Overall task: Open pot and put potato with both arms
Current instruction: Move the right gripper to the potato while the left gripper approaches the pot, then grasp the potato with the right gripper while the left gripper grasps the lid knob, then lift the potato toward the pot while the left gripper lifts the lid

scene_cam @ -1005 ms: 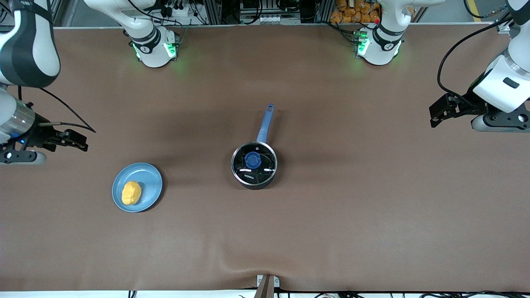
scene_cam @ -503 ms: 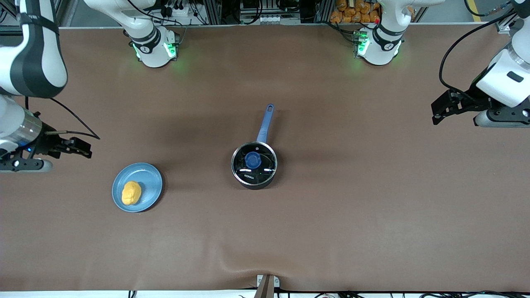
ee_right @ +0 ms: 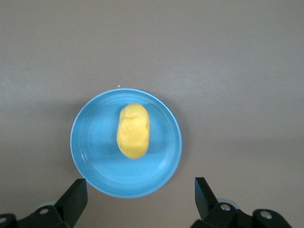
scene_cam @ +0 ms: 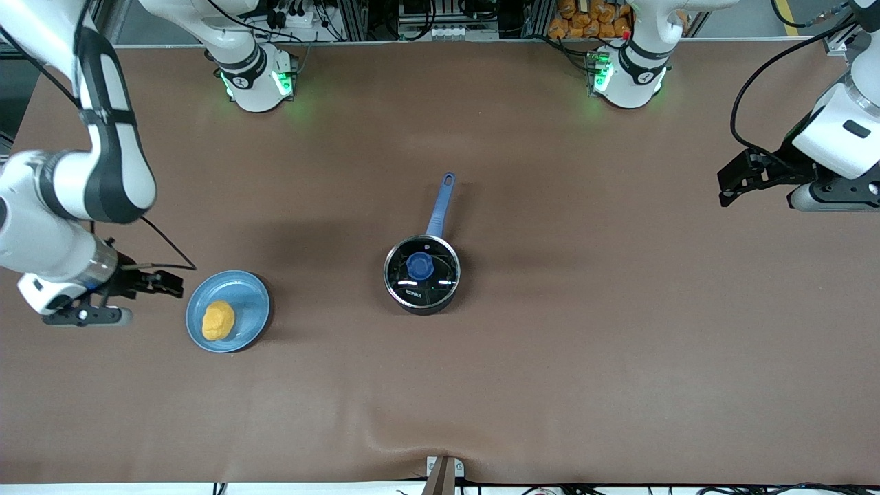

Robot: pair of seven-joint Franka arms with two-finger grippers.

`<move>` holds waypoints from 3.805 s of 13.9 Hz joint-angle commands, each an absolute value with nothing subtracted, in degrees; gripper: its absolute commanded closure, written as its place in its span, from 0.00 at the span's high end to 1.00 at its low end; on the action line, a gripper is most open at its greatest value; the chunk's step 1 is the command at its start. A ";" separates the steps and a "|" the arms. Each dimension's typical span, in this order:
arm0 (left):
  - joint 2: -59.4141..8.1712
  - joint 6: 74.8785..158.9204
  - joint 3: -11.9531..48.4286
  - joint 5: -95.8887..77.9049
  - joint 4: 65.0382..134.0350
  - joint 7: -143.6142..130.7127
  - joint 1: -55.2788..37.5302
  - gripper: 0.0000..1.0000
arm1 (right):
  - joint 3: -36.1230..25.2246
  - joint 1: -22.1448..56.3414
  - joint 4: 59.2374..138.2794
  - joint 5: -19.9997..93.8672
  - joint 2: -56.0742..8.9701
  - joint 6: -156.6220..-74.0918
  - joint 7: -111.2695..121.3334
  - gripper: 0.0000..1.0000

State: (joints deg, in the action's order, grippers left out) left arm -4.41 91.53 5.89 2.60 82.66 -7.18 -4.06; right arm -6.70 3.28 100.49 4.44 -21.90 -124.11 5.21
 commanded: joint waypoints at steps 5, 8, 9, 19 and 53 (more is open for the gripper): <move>-9.13 97.72 5.54 1.06 83.32 -7.99 -14.74 1.00 | -5.98 2.64 99.76 8.25 -30.14 -133.58 6.33 1.00; -13.61 101.31 3.18 1.14 83.23 -10.61 -25.98 1.00 | -5.98 2.55 99.84 8.88 -33.83 -137.98 6.33 1.00; -15.45 103.25 1.68 1.06 83.06 -14.55 -29.58 1.00 | -5.98 2.55 99.84 8.96 -34.53 -138.77 6.33 1.00; -33.38 127.07 -2.64 0.88 81.57 -49.37 -48.42 1.00 | -5.54 3.08 103.62 11.25 -36.91 -147.48 6.50 0.74; -45.79 143.79 -5.71 1.05 78.31 -56.51 -51.33 1.00 | -5.63 24.43 90.88 10.63 -31.46 -128.58 -22.06 0.24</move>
State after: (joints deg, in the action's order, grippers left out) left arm -44.55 142.97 -5.02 1.87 79.49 -56.96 -50.85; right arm -5.12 24.06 91.32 10.24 -31.89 -129.03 -20.91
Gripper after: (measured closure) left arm 0.000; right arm 0.458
